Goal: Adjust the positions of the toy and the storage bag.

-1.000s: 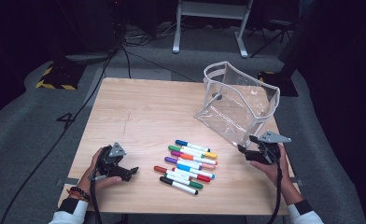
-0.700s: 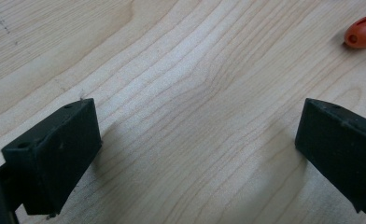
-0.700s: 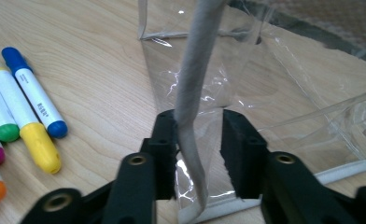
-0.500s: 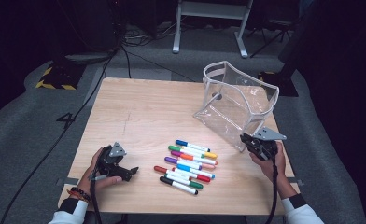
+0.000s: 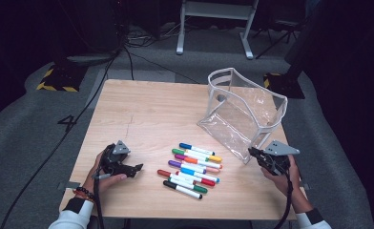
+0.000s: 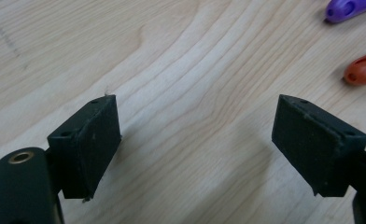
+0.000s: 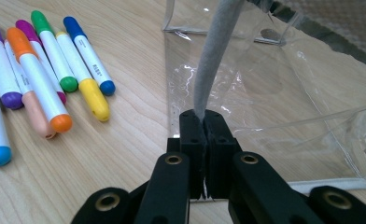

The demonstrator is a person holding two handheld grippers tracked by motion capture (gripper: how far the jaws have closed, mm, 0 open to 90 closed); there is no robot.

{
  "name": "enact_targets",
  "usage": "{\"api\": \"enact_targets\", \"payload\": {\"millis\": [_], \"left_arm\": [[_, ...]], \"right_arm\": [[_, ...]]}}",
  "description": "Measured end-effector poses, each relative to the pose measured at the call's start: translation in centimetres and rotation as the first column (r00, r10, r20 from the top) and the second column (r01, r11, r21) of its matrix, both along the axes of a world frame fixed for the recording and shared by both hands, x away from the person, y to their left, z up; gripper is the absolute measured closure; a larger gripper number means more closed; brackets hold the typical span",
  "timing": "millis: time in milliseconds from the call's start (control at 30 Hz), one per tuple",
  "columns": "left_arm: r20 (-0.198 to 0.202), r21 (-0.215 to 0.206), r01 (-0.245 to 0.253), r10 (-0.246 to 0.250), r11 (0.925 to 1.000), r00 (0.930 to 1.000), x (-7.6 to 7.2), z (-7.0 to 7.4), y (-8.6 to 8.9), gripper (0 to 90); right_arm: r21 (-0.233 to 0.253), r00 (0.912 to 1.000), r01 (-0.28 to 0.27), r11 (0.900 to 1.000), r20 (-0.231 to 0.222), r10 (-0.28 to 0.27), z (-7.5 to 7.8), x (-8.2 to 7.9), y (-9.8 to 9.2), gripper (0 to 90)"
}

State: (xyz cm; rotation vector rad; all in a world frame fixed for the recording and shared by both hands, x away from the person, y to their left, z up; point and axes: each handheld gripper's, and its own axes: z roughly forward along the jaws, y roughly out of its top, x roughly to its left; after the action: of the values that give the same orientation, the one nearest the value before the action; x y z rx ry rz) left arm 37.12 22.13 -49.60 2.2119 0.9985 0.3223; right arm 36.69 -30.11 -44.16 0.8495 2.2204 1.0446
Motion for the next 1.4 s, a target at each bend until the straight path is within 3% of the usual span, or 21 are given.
{"api": "enact_targets", "payload": {"millis": [100,233,300,333,367,467,533,667,800,867,900,967,1067,1100,1167,1233,1267,1300,1333,1367,1400], "left_arm": [[0.008,-0.009,0.025,-0.025,0.9997,0.9997,1.0,0.7,-0.9,15.9],[0.046,0.004,0.095,-0.095,0.9955,0.9944,3.5,2.3,-4.6,16.2],[0.052,0.001,0.107,-0.107,0.9943,0.9929,3.9,2.4,-5.2,16.6],[0.061,-0.002,0.143,-0.143,0.9897,0.9879,5.1,2.8,-6.8,16.7],[0.061,-0.002,0.143,-0.143,0.9897,0.9879,5.1,2.8,-6.8,16.7],[0.089,-0.018,0.198,-0.195,0.9801,0.9766,7.4,3.6,-10.0,17.2],[0.106,-0.016,0.204,-0.201,0.9788,0.9737,7.7,3.7,-10.6,20.0],[0.169,-0.009,0.239,-0.235,0.9709,0.9573,10.0,4.9,-13.8,21.4],[0.188,-0.031,0.245,-0.235,0.9691,0.9536,11.5,5.8,-15.6,23.4],[0.191,-0.020,0.252,-0.244,0.9674,0.9507,12.1,6.1,-16.6,25.1],[0.212,0.004,0.261,-0.256,0.9653,0.9432,12.7,6.4,-17.8,26.2],[0.213,0.009,0.262,-0.258,0.9651,0.9424,13.2,6.5,-18.4,27.6],[0.227,-0.001,0.260,-0.253,0.9656,0.9405,14.1,6.8,-19.7,32.7],[0.221,-0.023,0.279,-0.268,0.9599,0.9379,14.6,7.0,-20.4,35.1],[0.230,-0.012,0.276,-0.266,0.9611,0.9362,15.0,7.1,-21.1,36.1],[0.221,-0.021,0.278,-0.267,0.9604,0.9382,15.4,7.0,-21.8,37.8],[0.221,-0.021,0.278,-0.267,0.9604,0.9382,15.4,7.0,-21.8,43.5],[0.217,-0.032,0.296,-0.283,0.9546,0.9343,15.5,7.0,-22.1,43.5],[0.226,-0.026,0.298,-0.285,0.9542,0.9315,15.5,6.9,-22.3,49.9],[0.225,-0.006,0.304,-0.295,0.9527,0.9286,15.5,6.7,-22.7,63.4],[0.225,-0.006,0.304,-0.295,0.9527,0.9286,15.5,6.7,-22.7,67.6]], "right_arm": [[0.002,1.0000,0.005,1.000,-0.001,-0.005,0.0,-0.2,-0.1,88.3],[0.028,0.9998,0.016,0.999,-0.009,-0.016,-0.1,-0.3,-0.3,88.3],[0.021,0.9999,0.015,1.000,-0.005,-0.015,-0.1,-0.3,-0.3,88.2],[0.024,0.9999,0.015,1.000,-0.006,-0.015,-0.1,-0.3,-0.3,88.2],[0.024,0.9999,0.015,1.000,-0.006,-0.015,-0.1,-0.3,-0.3,88.2],[0.031,0.9999,0.009,0.999,-0.006,-0.009,-0.1,-0.3,-0.5,88.2],[0.027,1.0000,0.009,1.000,-0.002,-0.009,-0.1,-0.3,-0.5,88.2],[0.011,1.0000,0.002,1.000,0.004,-0.002,-0.2,-0.2,-0.2,88.0],[0.033,1.0000,-0.002,0.999,-0.002,0.002,-0.3,-0.2,-0.5,88.0],[0.028,1.0000,-0.003,1.000,0.001,0.003,-0.3,-0.2,-0.4,88.0],[0.021,1.0000,0.000,1.000,0.003,0.000,-0.3,-0.3,-0.4,88.0],[0.019,1.0000,0.001,1.000,0.004,-0.002,-0.3,-0.3,-0.3,88.0],[0.020,1.0000,-0.002,1.000,0.003,0.001,-0.3,-0.3,-0.4,88.0],[0.018,1.0000,-0.002,1.000,0.005,0.002,-0.3,-0.3,-0.4,88.0],[0.017,1.0000,-0.001,1.000,0.003,0.001,-0.3,-0.3,-0.4,88.0],[0.016,1.0000,-0.001,1.000,0.003,0.001,-0.3,-0.3,-0.5,88.1],[0.015,1.0000,0.000,1.000,0.005,0.000,-0.3,-0.4,-0.5,88.1],[0.015,1.0000,0.000,1.000,0.005,0.000,-0.3,-0.4,-0.5,88.1],[0.011,1.0000,0.001,1.000,0.007,-0.001,-0.3,-0.4,-0.5,88.1],[0.011,1.0000,0.002,1.000,0.007,-0.002,-0.3,-0.4,-0.5,88.1],[0.011,1.0000,0.002,1.000,0.007,-0.002,-0.3,-0.4,-0.5,88.1]]}}
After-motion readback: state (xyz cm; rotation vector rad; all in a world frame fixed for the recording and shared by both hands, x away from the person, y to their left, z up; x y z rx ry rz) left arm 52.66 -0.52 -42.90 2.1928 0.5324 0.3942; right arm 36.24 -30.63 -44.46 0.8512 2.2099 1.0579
